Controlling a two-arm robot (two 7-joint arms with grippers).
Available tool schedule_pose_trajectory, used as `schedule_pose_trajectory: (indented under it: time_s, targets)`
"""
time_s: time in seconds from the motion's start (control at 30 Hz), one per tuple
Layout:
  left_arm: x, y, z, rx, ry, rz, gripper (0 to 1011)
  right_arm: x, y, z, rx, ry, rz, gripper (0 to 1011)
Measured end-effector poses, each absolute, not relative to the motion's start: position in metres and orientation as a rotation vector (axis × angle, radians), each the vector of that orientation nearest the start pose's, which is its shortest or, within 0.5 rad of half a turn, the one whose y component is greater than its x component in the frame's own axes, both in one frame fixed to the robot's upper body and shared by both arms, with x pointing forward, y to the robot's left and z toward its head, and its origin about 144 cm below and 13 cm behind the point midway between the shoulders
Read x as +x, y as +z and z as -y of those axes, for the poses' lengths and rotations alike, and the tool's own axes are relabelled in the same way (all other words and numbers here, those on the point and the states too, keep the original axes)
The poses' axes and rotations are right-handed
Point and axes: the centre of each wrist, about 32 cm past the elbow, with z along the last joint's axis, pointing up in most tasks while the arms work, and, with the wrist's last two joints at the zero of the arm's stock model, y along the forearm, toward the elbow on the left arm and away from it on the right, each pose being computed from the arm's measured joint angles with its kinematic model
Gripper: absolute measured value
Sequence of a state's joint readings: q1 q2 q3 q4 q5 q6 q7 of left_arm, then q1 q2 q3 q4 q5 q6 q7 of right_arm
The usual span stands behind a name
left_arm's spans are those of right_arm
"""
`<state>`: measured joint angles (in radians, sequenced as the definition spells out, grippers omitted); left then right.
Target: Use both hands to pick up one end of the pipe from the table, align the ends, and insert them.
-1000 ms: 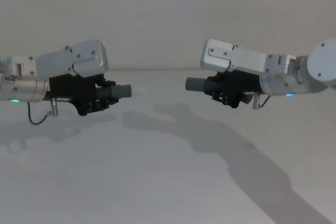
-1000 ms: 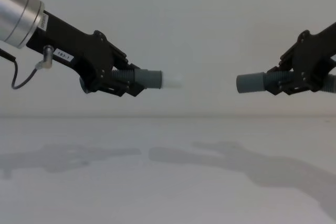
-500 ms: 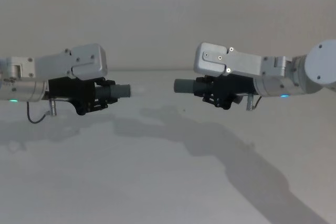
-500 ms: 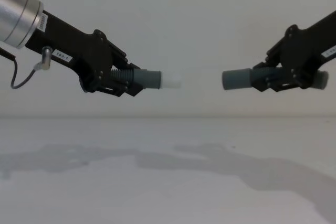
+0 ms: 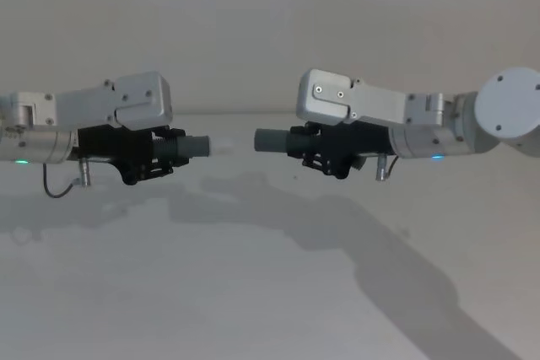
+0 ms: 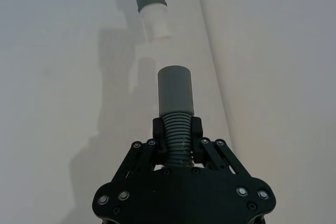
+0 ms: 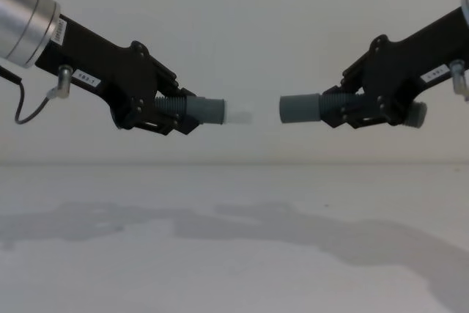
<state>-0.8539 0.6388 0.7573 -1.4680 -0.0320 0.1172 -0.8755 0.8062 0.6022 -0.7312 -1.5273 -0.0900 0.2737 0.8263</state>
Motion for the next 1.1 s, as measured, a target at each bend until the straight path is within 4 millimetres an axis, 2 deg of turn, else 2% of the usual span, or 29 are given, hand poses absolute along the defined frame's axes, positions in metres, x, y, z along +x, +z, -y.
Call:
schedule_pose_trajectory:
  time_s: [1.1]
  targets:
    - [0.589,1.357,-0.246,0.702,0.317,0.618,336,0.586,1.344,0.214,-0.722,-0.361,0.58,255]
